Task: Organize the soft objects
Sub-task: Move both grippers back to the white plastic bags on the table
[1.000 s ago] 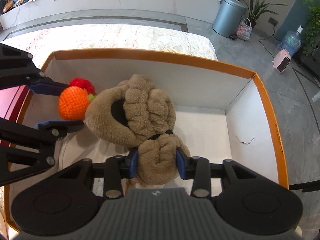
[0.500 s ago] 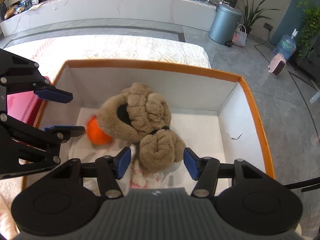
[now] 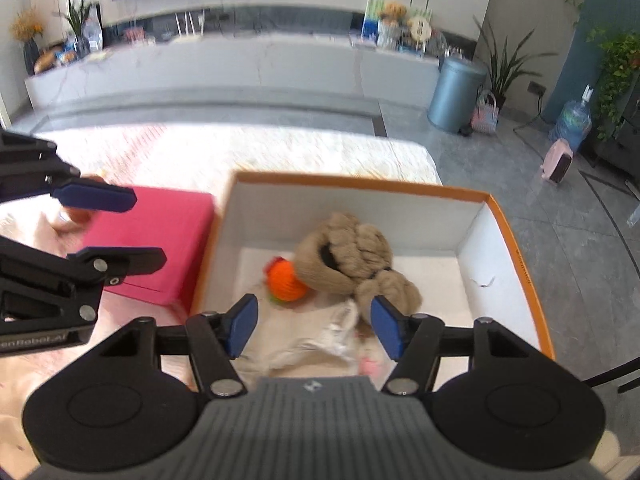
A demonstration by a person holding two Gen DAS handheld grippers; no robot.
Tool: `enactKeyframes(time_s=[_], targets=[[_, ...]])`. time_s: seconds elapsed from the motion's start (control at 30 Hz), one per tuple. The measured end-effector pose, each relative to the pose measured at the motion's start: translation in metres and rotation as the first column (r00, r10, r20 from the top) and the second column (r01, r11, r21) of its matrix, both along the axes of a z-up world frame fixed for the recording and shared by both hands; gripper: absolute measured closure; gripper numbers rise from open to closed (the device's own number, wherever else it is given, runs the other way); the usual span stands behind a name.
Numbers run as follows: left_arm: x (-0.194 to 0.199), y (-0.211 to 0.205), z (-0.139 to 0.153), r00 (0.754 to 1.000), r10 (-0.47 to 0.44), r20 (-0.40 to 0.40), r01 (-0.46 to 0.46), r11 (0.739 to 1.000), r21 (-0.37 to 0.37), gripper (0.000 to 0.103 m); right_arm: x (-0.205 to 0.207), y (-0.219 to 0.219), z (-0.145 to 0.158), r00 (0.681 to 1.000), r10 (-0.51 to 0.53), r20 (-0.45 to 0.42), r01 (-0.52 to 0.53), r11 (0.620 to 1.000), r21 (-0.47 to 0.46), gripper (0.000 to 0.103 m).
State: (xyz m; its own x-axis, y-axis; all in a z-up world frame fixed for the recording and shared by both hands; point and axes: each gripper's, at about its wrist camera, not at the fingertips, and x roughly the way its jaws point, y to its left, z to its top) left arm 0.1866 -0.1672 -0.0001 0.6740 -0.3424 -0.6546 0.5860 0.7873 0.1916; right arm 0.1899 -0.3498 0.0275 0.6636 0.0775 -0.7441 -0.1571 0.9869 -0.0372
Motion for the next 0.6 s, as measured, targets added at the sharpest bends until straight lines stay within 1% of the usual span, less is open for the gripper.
enactKeyframes(time_s=[0.13,0.2,0.3,0.37,0.43,0.53,0.6], targets=[[-0.032,0.026,0.012,0.995,0.085,0.058,-0.081,0.994,-0.074,0.049,-0.033,0.026,0.009,0.995,-0.013,0.1,0.009,0.999,0.045,0.041],[-0.045,0.04,0.014,0.988,0.139,0.065,-0.13,0.984,-0.118,0.049,-0.05,0.039,0.01,0.99,-0.022,0.136,0.012,0.997,0.078,0.041],[-0.063,0.065,0.012,0.972,0.223,0.07,-0.207,0.961,-0.181,0.049,-0.072,0.057,0.008,0.983,-0.046,0.175,0.02,0.988,0.15,0.041],[-0.073,0.082,0.007,0.956,0.285,0.07,-0.265,0.94,-0.213,0.049,-0.086,0.069,0.004,0.978,-0.067,0.195,0.028,0.98,0.197,0.041],[-0.079,0.097,0.0,0.935,0.352,0.045,-0.334,0.915,-0.225,0.049,-0.098,0.081,-0.001,0.973,-0.082,0.216,0.033,0.975,0.221,0.04],[-0.089,0.123,-0.011,0.9,0.436,0.013,-0.42,0.875,-0.24,0.051,-0.112,0.102,-0.01,0.962,-0.105,0.252,0.048,0.974,0.22,0.04],[-0.094,0.14,-0.016,0.876,0.482,-0.015,-0.47,0.847,-0.247,0.051,-0.118,0.115,-0.017,0.96,-0.107,0.26,0.05,0.975,0.215,0.04]])
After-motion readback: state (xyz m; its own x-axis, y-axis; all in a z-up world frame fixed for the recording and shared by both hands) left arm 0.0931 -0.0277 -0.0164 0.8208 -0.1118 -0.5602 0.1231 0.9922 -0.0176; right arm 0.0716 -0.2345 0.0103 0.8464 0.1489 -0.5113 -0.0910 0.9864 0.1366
